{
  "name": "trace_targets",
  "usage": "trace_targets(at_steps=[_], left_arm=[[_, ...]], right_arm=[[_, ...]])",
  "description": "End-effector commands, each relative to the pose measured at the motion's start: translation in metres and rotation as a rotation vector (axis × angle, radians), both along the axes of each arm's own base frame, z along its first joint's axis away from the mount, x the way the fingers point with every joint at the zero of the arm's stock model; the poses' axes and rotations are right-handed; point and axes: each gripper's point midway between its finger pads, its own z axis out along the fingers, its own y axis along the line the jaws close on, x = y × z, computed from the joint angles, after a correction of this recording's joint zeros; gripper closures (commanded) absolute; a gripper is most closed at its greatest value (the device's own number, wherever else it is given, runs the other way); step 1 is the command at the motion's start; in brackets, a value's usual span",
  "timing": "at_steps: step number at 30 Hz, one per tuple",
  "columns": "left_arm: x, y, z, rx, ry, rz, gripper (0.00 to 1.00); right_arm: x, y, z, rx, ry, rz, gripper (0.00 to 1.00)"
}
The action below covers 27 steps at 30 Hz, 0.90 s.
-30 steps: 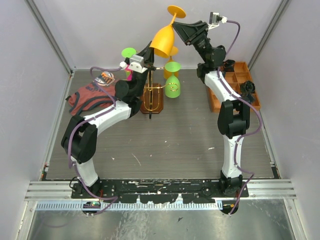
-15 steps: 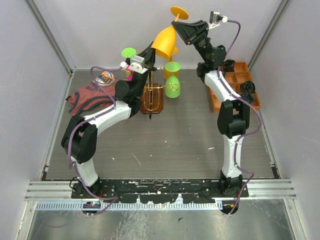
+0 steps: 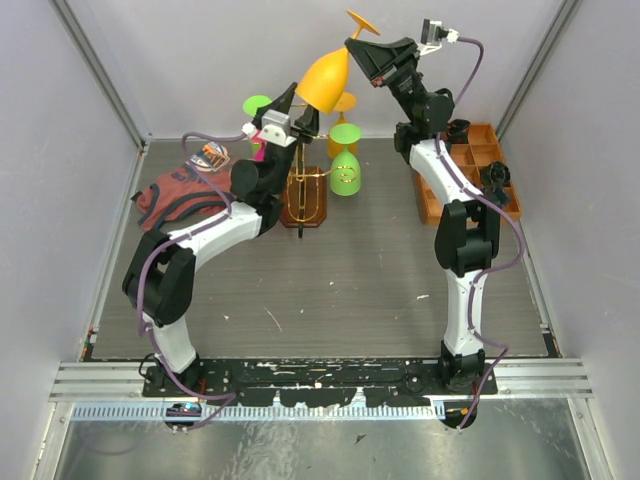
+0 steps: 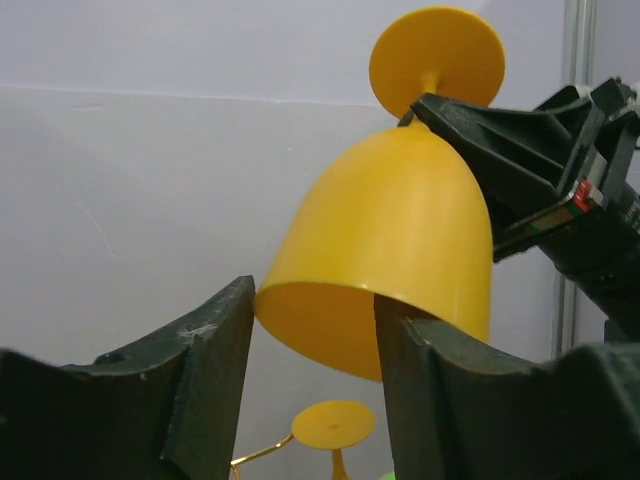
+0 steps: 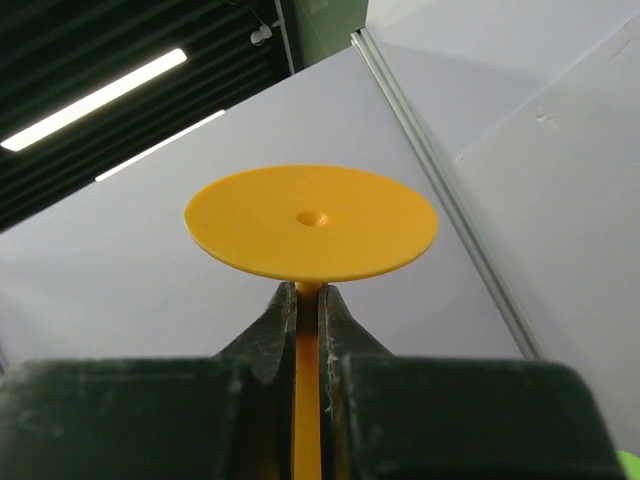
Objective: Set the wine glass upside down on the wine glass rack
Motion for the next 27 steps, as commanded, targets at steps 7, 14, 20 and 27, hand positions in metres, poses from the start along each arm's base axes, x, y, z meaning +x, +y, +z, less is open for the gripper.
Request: trace_targets(at_steps=[7,14,20,27], left_arm=[[-0.029,0.018,-0.007,0.041,0.028,0.018,0.37],[-0.027,0.054,0.032,-0.020,0.037,0.084,0.35],[-0.010,0.090,0.052,-0.033,0.067,0.142,0.35],[0.011,0.109,0.050,-0.035,0.124,0.177,0.35]], right_arm=[[-0.015,-0.023,0.046,-0.153,-0.225,-0.280,1.00],[-0.030,-0.025,0.012,-0.393,-0.259,-0.439,0.99],[-0.065,-0.030,-0.015,-0.590,-0.266,-0.632,0.99],[-0.114,-0.033,-0.042,-0.694,-0.234,-0.642,0.99]])
